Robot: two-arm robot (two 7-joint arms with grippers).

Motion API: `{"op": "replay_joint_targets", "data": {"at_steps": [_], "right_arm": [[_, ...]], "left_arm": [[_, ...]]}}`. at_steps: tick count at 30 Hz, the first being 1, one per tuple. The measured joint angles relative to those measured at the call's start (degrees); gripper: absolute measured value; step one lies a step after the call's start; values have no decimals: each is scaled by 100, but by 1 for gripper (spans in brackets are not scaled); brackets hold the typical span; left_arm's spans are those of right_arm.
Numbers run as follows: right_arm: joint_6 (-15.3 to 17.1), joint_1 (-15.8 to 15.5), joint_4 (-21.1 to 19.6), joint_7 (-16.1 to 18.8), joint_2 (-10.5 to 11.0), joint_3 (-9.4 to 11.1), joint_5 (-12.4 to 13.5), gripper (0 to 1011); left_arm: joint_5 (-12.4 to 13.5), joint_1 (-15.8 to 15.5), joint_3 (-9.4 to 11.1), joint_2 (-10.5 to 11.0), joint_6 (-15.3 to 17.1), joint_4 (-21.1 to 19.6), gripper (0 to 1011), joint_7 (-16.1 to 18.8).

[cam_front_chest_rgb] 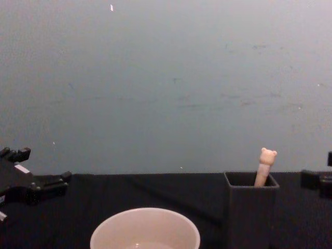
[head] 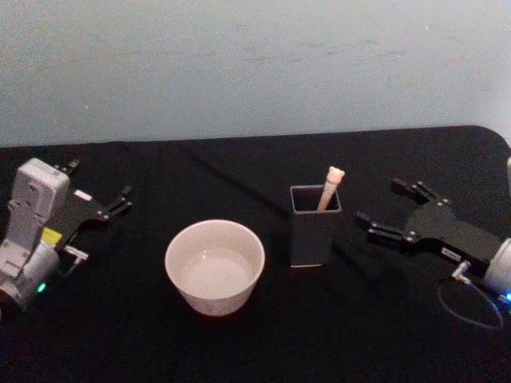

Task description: Pick up the stirring spoon with one hand, stir inside the cup, then place it back in its original position.

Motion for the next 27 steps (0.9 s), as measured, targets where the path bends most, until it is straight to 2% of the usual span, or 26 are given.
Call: {"op": "replay_joint_targets", "data": {"at_steps": [10,16,27], "right_arm": [[320,474,355,151,-358,-170,-13,1003],[522,869,715,186,-601,-314,-24,1003],[666,1255,1147,189,-863,-469,-30,1003]], "left_arm": [[0,0,0,0,0,0,1002,0],[0,0,0,0,0,0,1001,0],[0,0,0,0,0,0,1001,0]]}}
